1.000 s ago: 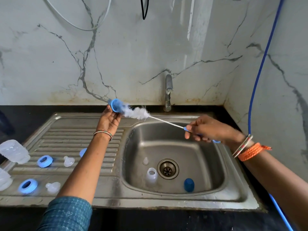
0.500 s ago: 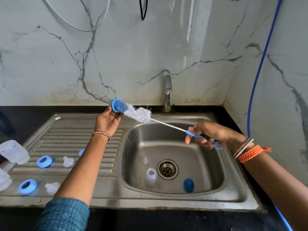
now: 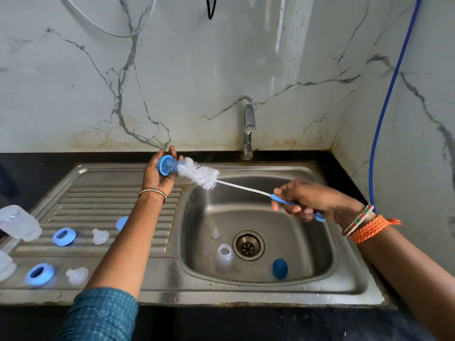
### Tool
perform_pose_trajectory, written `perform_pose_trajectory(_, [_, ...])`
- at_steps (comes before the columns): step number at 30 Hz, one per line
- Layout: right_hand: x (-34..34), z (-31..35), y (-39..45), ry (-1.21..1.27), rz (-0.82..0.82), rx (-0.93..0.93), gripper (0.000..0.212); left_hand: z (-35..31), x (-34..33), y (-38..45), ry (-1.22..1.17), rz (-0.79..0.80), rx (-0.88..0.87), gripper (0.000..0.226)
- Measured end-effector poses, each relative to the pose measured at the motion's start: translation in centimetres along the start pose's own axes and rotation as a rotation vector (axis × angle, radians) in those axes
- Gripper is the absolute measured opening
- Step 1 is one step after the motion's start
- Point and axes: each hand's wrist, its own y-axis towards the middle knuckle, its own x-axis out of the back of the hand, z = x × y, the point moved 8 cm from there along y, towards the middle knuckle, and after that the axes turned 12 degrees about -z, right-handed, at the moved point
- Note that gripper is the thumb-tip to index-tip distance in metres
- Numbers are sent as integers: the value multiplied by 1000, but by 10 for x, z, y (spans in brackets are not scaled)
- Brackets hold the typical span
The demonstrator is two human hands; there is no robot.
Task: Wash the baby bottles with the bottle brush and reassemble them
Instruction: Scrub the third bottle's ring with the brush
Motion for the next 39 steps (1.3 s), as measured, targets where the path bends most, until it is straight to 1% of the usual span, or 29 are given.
perform_pose_trajectory(1, [7, 8, 0, -148, -115, 129, 36, -1, 3, 3, -1, -4, -1, 23])
perform_pose_trajectory(2, [16, 16, 0, -361, -267, 247, 30, -3, 4, 6, -6, -9, -4, 29])
perform_pose_trajectory(4, [29, 28, -9, -790, -608, 411, 15, -3, 4, 5, -1, -38, -14, 38])
perform_pose_trajectory(5, [30, 36, -16, -890, -738, 490, 12, -2, 2, 4, 9, -50, -19, 34])
perform_pose_trajectory(6, [28, 39, -17, -916, -793, 541, 13, -1, 1, 2, 29, -67, -27, 26])
perform_pose_trajectory(7, [28, 36, -14, -885, -748, 508, 12, 1, 0, 0, 55, -78, -31, 19])
perform_pose_trajectory(8, [27, 28, -7, -760, -599, 411, 10, 3, 0, -1, 66, -79, -30, 15])
perform_pose_trajectory(10, [2, 1, 0, -341, -95, 104, 12, 3, -1, -1, 105, -67, -34, 15])
perform_pose_trajectory(11, [-9, -5, -5, -157, 61, -8, 15, 2, -2, -1, 131, -67, -43, 16])
perform_pose_trajectory(12, [-13, -8, -8, -53, 118, -52, 15, 0, -2, 0, 139, -69, -53, 17])
perform_pose_trajectory(13, [-12, -7, -7, -31, 96, -39, 12, -1, -2, 0, 146, -66, -57, 17])
perform_pose_trajectory(15, [0, -1, 1, -105, -101, 57, 13, 0, 1, 0, 175, -85, -48, 17])
perform_pose_trajectory(16, [8, 4, 3, -191, -234, 127, 17, 3, 5, 2, 231, -114, -30, 17])
perform_pose_trajectory(18, [24, 19, -1, -433, -530, 280, 20, 13, 18, 4, 414, -224, 22, 17])
perform_pose_trajectory(20, [31, 34, -13, -692, -779, 412, 12, 24, 35, 5, 569, -340, 111, 18])
perform_pose_trajectory(22, [27, 47, -23, -812, -904, 594, 4, 36, 48, 0, 645, -397, 213, 18])
perform_pose_trajectory(23, [23, 49, -25, -860, -936, 683, 7, 40, 53, -2, 654, -410, 247, 20])
perform_pose_trajectory(24, [19, 52, -29, -909, -956, 766, 10, 44, 55, -3, 650, -413, 260, 21])
perform_pose_trajectory(25, [16, 53, -31, -936, -965, 808, 11, 46, 55, -5, 634, -405, 254, 20])
perform_pose_trajectory(26, [18, 51, -29, -917, -952, 771, 9, 46, 53, -6, 600, -388, 234, 18])
perform_pose_trajectory(27, [23, 47, -26, -850, -905, 670, 4, 46, 50, -6, 537, -375, 204, 16])
perform_pose_trajectory(28, [28, 38, -17, -766, -792, 514, 10, 42, 47, -5, 465, -366, 165, 16])
perform_pose_trajectory(30, [26, 11, -1, -561, -472, 212, 28, 33, 43, 0, 345, -349, 100, 18])
perform_pose_trajectory(31, [22, 3, 1, -501, -369, 133, 33, 29, 41, 2, 321, -341, 88, 16])
perform_pose_trajectory(32, [21, 0, 2, -506, -338, 116, 35, 26, 39, 3, 307, -334, 81, 14])
perform_pose_trajectory(33, [22, 1, 2, -566, -367, 134, 34, 25, 36, 3, 287, -311, 80, 12])
perform_pose_trajectory(35, [28, 7, -1, -697, -531, 218, 27, 23, 30, 2, 255, -278, 73, 9])
perform_pose_trajectory(37, [31, 16, -6, -670, -677, 302, 13, 21, 24, 0, 249, -239, 63, 7])
perform_pose_trajectory(39, [33, 20, -9, -584, -742, 368, 2, 20, 21, -2, 323, -209, 37, 10])
